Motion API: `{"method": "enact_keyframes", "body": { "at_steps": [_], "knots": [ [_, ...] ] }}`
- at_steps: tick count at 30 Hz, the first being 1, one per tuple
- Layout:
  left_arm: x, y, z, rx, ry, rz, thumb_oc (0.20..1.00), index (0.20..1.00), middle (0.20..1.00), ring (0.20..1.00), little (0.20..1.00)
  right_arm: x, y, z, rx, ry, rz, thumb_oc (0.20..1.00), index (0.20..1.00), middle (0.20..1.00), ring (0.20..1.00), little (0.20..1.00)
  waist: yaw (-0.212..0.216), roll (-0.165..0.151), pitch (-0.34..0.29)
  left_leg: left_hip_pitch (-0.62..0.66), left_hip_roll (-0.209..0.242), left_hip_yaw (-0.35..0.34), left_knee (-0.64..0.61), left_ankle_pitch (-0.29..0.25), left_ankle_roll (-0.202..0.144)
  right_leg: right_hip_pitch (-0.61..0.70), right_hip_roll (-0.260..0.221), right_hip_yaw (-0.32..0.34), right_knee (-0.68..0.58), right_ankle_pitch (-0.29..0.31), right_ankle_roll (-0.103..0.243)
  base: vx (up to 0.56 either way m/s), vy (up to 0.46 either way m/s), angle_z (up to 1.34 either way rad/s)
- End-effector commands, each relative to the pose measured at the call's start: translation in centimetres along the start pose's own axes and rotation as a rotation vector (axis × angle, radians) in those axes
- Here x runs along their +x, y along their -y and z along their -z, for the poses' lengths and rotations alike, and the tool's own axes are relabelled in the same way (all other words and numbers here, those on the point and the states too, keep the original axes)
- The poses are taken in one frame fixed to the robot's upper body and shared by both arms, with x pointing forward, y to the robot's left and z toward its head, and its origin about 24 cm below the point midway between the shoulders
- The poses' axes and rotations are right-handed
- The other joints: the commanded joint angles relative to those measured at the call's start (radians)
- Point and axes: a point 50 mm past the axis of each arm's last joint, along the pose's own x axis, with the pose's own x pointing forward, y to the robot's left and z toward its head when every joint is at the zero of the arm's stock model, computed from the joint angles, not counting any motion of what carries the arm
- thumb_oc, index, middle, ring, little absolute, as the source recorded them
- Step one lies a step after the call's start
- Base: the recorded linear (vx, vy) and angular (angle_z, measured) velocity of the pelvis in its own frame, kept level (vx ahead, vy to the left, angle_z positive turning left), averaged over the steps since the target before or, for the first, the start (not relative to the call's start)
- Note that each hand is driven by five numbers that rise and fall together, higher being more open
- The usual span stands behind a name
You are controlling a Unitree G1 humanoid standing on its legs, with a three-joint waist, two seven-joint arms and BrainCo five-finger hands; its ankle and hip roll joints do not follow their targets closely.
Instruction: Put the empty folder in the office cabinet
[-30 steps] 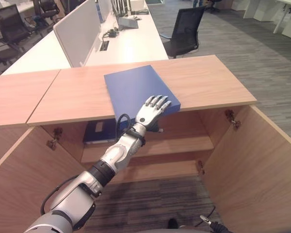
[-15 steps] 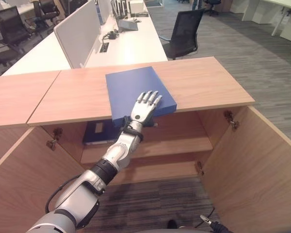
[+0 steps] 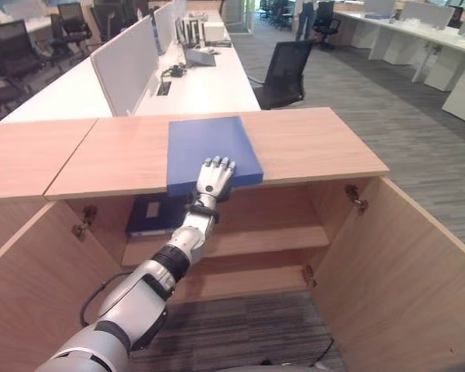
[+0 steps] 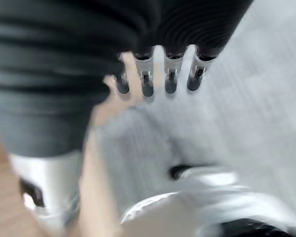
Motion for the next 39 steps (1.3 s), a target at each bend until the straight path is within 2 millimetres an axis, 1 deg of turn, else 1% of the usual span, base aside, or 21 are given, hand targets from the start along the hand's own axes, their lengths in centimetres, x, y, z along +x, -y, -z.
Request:
{"method": "enact_keyframes", "body": {
  "at_steps": [1,5,7,9,10,11,12,13,15,17,18,20,21,24,29,30,31,34,36,38,39],
  "knots": [
    [-2.7,4.7,3.0,0.080,-0.119,0.298,0.200,0.200,0.200,0.200,0.200,-0.4,-3.1,1.0,0.028,-0.039,-0.066,1.000,1.000,1.000,1.000,1.000,-0.007,-0.038,0.041,0.048,-0.029,0.014,-0.002,-0.086,0.000,0.226,0.000,0.008,-0.217,-0.020,0.099,0.01,0.033,0.04],
    [-4.8,6.8,3.2,0.077,-0.147,0.401,0.200,0.200,0.200,0.200,0.200,-0.2,-2.3,0.5,0.021,-0.048,-0.033,1.000,1.000,1.000,1.000,1.000,-0.004,-0.029,0.041,0.055,-0.032,0.011,-0.002,-0.087,0.001,0.234,0.000,0.006,-0.217,-0.023,0.099,0.01,0.022,0.03],
    [-5.1,7.0,3.2,0.064,-0.154,0.407,0.200,0.200,0.200,0.200,0.200,-0.1,-2.2,0.4,0.024,-0.046,-0.026,1.000,1.000,1.000,1.000,1.000,-0.002,-0.028,0.042,0.055,-0.032,0.011,-0.002,-0.087,0.000,0.235,-0.001,0.005,-0.217,-0.023,0.099,0.00,0.000,0.00],
    [-5.2,6.8,2.7,-0.022,-0.142,0.381,0.200,0.200,0.200,0.200,0.200,-0.1,-2.0,0.2,0.041,-0.036,-0.019,1.000,1.000,1.000,1.000,1.000,0.006,-0.027,0.049,0.054,-0.033,0.006,-0.002,-0.087,0.001,0.234,-0.001,0.000,-0.217,-0.024,0.099,0.00,0.000,0.00],
    [-4.9,5.8,2.1,-0.089,-0.103,0.325,0.200,0.200,0.200,0.200,0.200,-0.1,-2.0,0.2,0.054,-0.033,-0.017,1.000,1.000,1.000,1.000,1.000,0.015,-0.028,0.054,0.052,-0.032,0.003,-0.002,-0.086,0.001,0.234,-0.002,-0.003,-0.217,-0.024,0.099,0.00,0.009,0.06],
    [-4.9,5.8,2.2,-0.088,-0.104,0.328,0.200,0.200,0.200,0.200,0.200,-0.1,-2.0,0.2,0.052,-0.035,-0.018,1.000,1.000,1.000,1.000,1.000,0.014,-0.029,0.052,0.053,-0.032,0.002,-0.002,-0.086,0.001,0.234,-0.002,-0.003,-0.217,-0.024,0.099,0.00,0.007,0.06],
    [-4.8,5.1,1.7,-0.147,-0.078,0.293,0.200,0.200,0.200,0.200,0.200,-0.1,-2.0,0.2,0.062,-0.036,-0.016,1.000,1.000,1.000,1.000,1.000,0.021,-0.029,0.056,0.051,-0.033,-0.001,-0.002,-0.085,0.002,0.236,-0.002,-0.005,-0.217,-0.026,0.098,0.01,0.002,0.05],
    [-5.3,3.9,1.4,-0.247,-0.040,0.241,0.200,0.200,0.200,0.200,0.200,-0.1,-2.0,0.1,0.079,-0.032,-0.019,1.000,1.000,1.000,1.000,1.000,0.032,-0.031,0.062,0.048,-0.034,-0.008,-0.002,-0.083,0.002,0.237,-0.003,-0.008,-0.217,-0.026,0.097,0.01,0.000,0.04],
    [-5.7,3.4,1.7,-0.291,-0.033,0.229,0.200,0.200,0.200,0.200,0.200,-0.1,-2.1,0.1,0.080,-0.032,-0.023,1.000,1.000,1.000,1.000,1.000,0.033,-0.034,0.062,0.047,-0.033,-0.010,-0.002,-0.083,0.002,0.237,-0.004,-0.010,-0.217,-0.025,0.097,0.00,-0.001,0.09],
    [-6.8,2.2,1.8,-0.440,-0.018,0.196,0.200,0.200,0.200,0.200,0.200,-0.1,-1.9,0.0,0.091,-0.024,-0.028,1.000,1.000,1.000,1.000,1.000,0.044,-0.038,0.067,0.042,-0.033,-0.017,-0.002,-0.080,0.003,0.236,-0.005,-0.013,-0.217,-0.025,0.096,-0.01,-0.003,0.19],
    [-8.0,1.3,1.7,-0.596,-0.012,0.181,0.200,0.200,0.200,0.200,0.200,-0.1,-1.8,0.0,0.099,-0.017,-0.035,1.000,1.000,1.000,1.000,1.000,0.054,-0.040,0.074,0.040,-0.033,-0.021,-0.002,-0.079,0.004,0.233,-0.005,-0.016,-0.217,-0.023,0.095,-0.01,-0.002,0.15],
    [-8.2,1.2,1.9,-0.597,-0.015,0.186,0.200,0.200,0.200,0.200,0.200,-0.1,-1.8,0.1,0.095,-0.020,-0.036,1.000,1.000,1.000,1.000,1.000,0.051,-0.041,0.070,0.040,-0.033,-0.021,-0.002,-0.079,0.004,0.233,-0.005,-0.016,-0.217,-0.023,0.095,0.00,-0.002,0.06],
    [-9.2,-0.2,2.2,-0.753,-0.014,0.142,0.200,0.200,0.200,0.200,0.200,-0.1,-1.7,-0.1,0.096,-0.003,-0.048,1.000,1.000,1.000,1.000,1.000,0.061,-0.043,0.076,0.035,-0.034,-0.027,-0.002,-0.077,0.005,0.232,-0.005,-0.019,-0.217,-0.022,0.094,-0.01,-0.006,0.10],
    [-10.3,-3.0,2.9,-0.921,0.023,0.054,0.200,0.200,0.200,0.200,0.200,-0.1,-1.5,-0.5,0.094,0.028,-0.061,1.000,1.000,1.000,1.000,1.000,0.067,-0.045,0.078,0.028,-0.035,-0.034,-0.002,-0.074,0.005,0.228,-0.006,-0.024,-0.217,-0.020,0.094,0.00,-0.001,0.02],
    [-12.0,-5.5,3.8,-1.162,0.061,0.009,0.200,0.200,0.200,0.200,0.200,-0.1,-1.1,-1.2,0.099,0.064,-0.068,1.000,1.000,1.000,1.000,1.000,0.080,-0.041,0.081,0.023,-0.036,-0.043,-0.002,-0.069,0.004,0.225,-0.009,-0.036,-0.217,-0.016,0.097,0.01,0.003,0.11],
    [-12.5,-6.5,4.2,-1.291,0.088,0.003,0.200,0.200,0.200,0.200,0.200,0.0,-0.8,-1.5,0.092,0.073,-0.075,1.000,1.000,1.000,1.000,1.000,0.085,-0.038,0.081,0.023,-0.036,-0.047,-0.002,-0.068,0.003,0.225,-0.008,-0.039,-0.217,-0.016,0.097,0.01,0.008,0.13],
    [-12.6,-6.5,4.3,-1.293,0.087,0.005,0.200,0.200,0.200,0.200,0.200,-0.1,-0.9,-1.5,0.090,0.072,-0.076,1.000,1.000,1.000,1.000,1.000,0.083,-0.038,0.080,0.023,-0.036,-0.047,-0.002,-0.068,0.003,0.225,-0.008,-0.040,-0.217,-0.015,0.097,0.01,0.011,0.13],
    [-13.4,-7.6,5.2,-1.421,0.114,0.017,0.200,0.200,0.200,0.200,0.200,0.0,-0.7,-1.9,0.082,0.082,-0.098,1.000,1.000,1.000,1.000,1.000,0.090,-0.034,0.079,0.025,-0.036,-0.049,-0.002,-0.068,0.002,0.227,-0.008,-0.044,-0.217,-0.014,0.098,0.01,0.009,0.06],
    [-13.6,-9.0,6.1,-1.449,0.161,0.000,0.200,0.200,0.200,0.200,0.200,0.0,-0.8,-2.1,0.068,0.088,-0.127,1.000,1.000,1.000,1.000,1.000,0.097,-0.032,0.078,0.025,-0.034,-0.053,-0.002,-0.067,0.000,0.227,-0.009,-0.047,-0.217,-0.014,0.098,0.01,0.004,0.04],
    [-13.6,-9.4,6.2,-1.451,0.186,0.006,0.200,0.200,0.200,0.200,0.200,0.0,-0.9,-2.1,0.061,0.089,-0.138,1.000,1.000,1.000,1.000,1.000,0.099,-0.032,0.077,0.026,-0.035,-0.055,-0.002,-0.067,-0.001,0.229,-0.009,-0.049,-0.217,-0.014,0.098,0.00,0.000,0.00],
    [-13.6,-10.5,6.5,-1.493,0.265,0.050,0.200,0.200,0.200,0.200,0.200,0.0,-0.8,-2.4,0.055,0.097,-0.154,1.000,1.000,1.000,1.000,1.000,0.104,-0.030,0.076,0.028,-0.034,-0.058,-0.002,-0.066,-0.004,0.232,-0.009,-0.051,-0.217,-0.015,0.098,0.00,0.000,0.00]
  ]
}}
